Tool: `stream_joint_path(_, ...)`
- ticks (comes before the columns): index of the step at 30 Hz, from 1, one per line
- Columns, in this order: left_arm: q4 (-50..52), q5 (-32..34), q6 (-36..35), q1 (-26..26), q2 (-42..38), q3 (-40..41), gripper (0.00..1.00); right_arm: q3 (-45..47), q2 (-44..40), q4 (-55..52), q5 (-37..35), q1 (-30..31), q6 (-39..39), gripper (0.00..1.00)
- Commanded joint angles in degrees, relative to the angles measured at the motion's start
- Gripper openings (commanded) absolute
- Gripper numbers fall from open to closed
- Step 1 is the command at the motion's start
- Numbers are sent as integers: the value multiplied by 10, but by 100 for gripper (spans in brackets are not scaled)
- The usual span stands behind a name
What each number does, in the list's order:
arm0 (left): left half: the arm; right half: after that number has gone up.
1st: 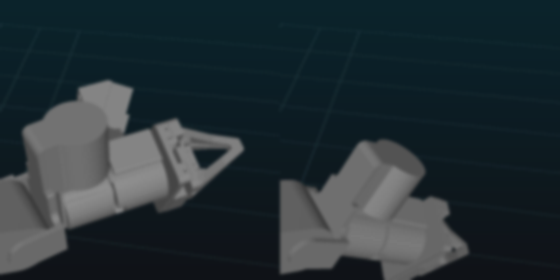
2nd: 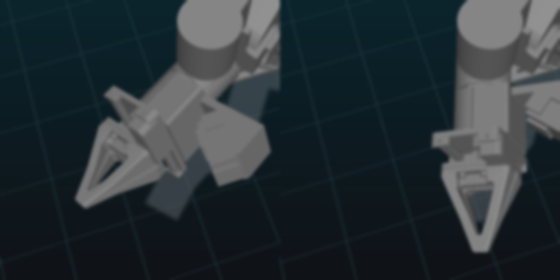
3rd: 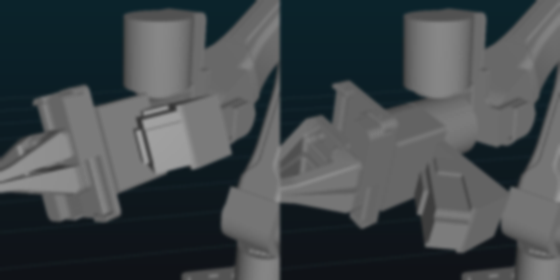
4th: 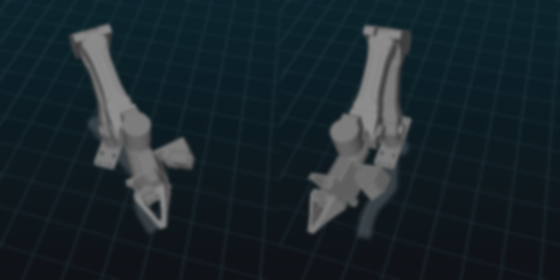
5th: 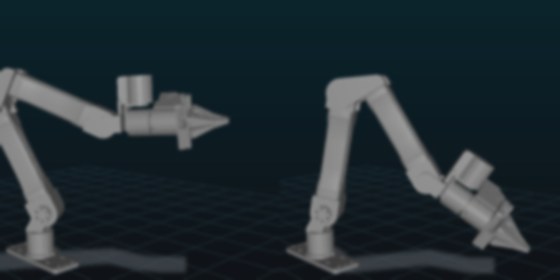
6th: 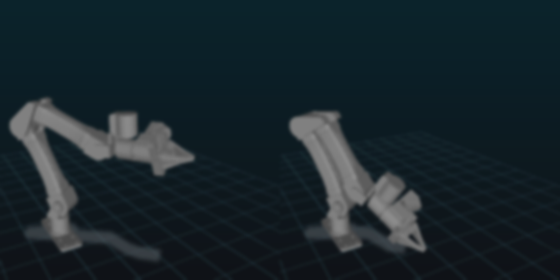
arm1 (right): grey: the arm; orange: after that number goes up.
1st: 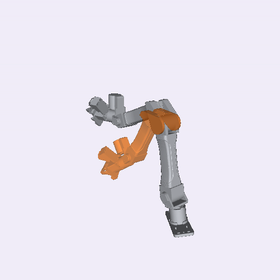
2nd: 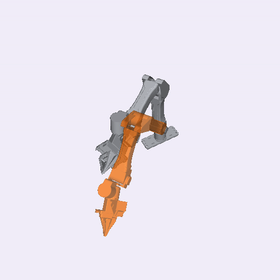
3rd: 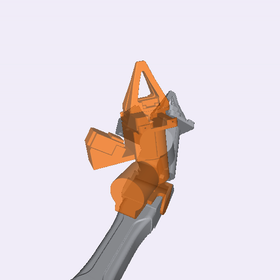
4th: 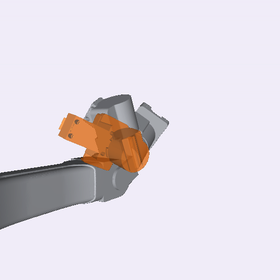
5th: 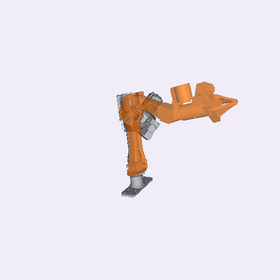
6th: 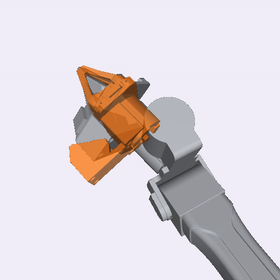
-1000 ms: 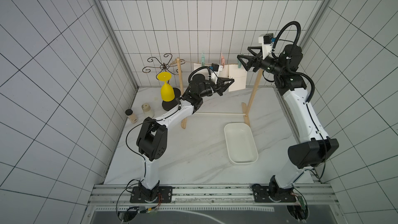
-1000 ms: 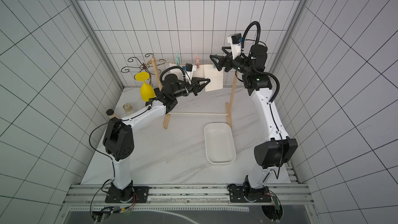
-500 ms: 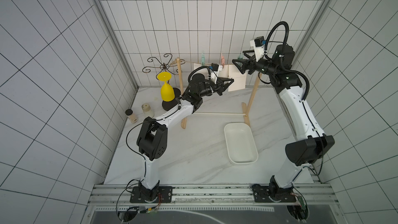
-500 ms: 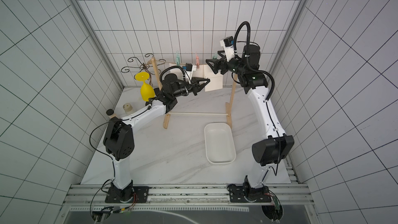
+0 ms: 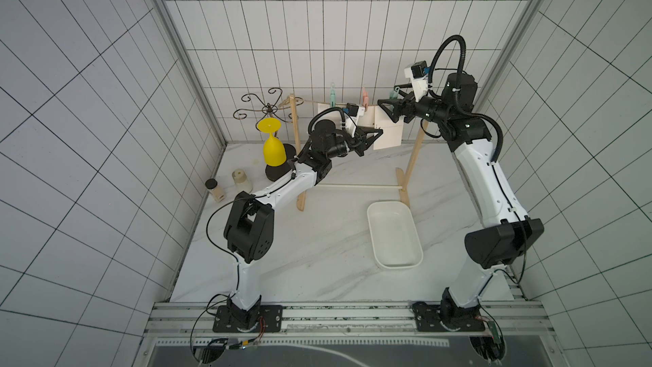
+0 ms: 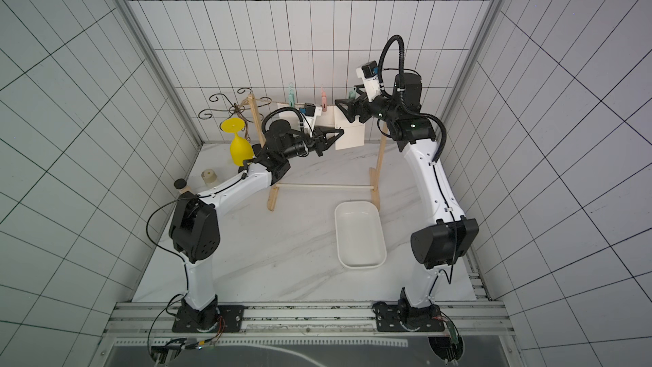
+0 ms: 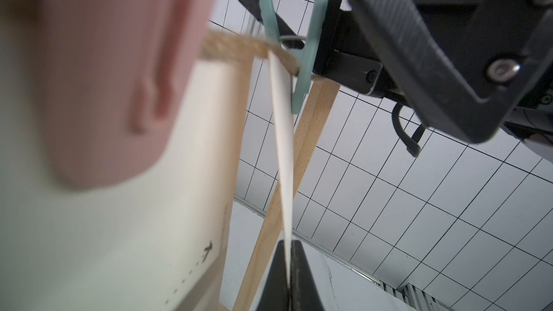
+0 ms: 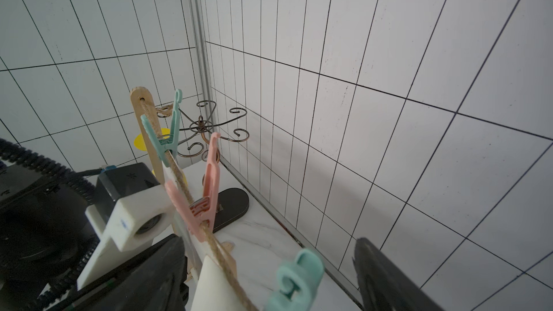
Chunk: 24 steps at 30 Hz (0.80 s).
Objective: Remove the postcards from the strings
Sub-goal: Remove the clamp from the clothesline.
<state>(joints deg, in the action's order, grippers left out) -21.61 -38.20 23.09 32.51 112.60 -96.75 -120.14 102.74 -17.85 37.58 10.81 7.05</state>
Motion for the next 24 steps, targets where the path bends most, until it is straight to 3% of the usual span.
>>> stream_joint_path(1, 4, -5, -6, -3, 5, -18, 0, -41, 10, -24, 12, 4, 19, 89)
stream_joint_path(10, 7, -18, -2, -8, 10, -21, 0, -41, 6, -32, 38, 3, 34, 83)
stream_joint_path(24, 12, -48, 4, -14, 11, -26, 0, -46, 10, -31, 136, -31, 17, 74)
